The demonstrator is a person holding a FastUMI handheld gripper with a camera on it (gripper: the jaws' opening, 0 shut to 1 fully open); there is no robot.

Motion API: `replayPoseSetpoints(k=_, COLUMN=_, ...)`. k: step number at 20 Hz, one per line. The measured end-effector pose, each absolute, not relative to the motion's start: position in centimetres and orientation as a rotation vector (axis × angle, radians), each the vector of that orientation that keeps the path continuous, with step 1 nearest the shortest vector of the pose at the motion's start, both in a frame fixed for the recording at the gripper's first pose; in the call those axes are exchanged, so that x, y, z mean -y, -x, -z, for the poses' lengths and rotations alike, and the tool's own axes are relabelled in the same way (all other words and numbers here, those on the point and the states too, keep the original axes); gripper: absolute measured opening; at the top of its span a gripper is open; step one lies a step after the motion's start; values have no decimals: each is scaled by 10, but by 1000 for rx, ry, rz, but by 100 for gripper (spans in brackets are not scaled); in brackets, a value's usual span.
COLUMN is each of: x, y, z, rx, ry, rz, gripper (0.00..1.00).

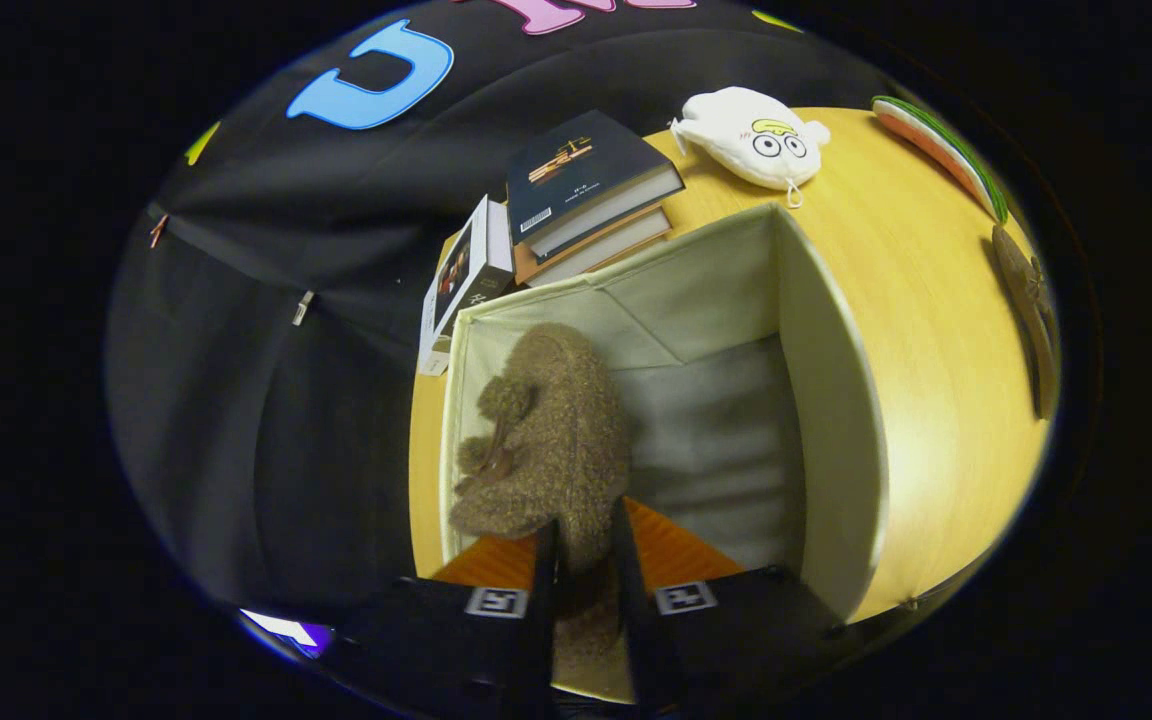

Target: Open the storage box then place both shoes into the box .Put the left shoe in first, then the right shoe, with the right side of both shoes facing outward in a uniform manner.

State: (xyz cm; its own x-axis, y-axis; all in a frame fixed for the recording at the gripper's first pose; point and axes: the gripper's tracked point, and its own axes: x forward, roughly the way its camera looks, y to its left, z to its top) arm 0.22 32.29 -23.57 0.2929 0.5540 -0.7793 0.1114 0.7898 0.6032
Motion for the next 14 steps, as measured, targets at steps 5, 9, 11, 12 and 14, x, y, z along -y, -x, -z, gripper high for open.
replayPoseSetpoints(k=5, x=-316, y=-11, z=188, rx=-1181, ry=-714, rz=-392, gripper=98)
replayPoseSetpoints(k=9, x=-269, y=-12, z=151, rx=-1063, ry=-669, rz=-430, gripper=98)
replayPoseSetpoints(k=11, x=-224, y=-13, z=150, rx=-978, ry=-501, rz=-420, gripper=98)
replayPoseSetpoints(k=12, x=-202, y=-11, z=147, rx=-945, ry=-417, rz=-414, gripper=98)
replayPoseSetpoints(k=14, x=-163, y=-10, z=144, rx=-886, ry=-316, rz=-399, gripper=98)
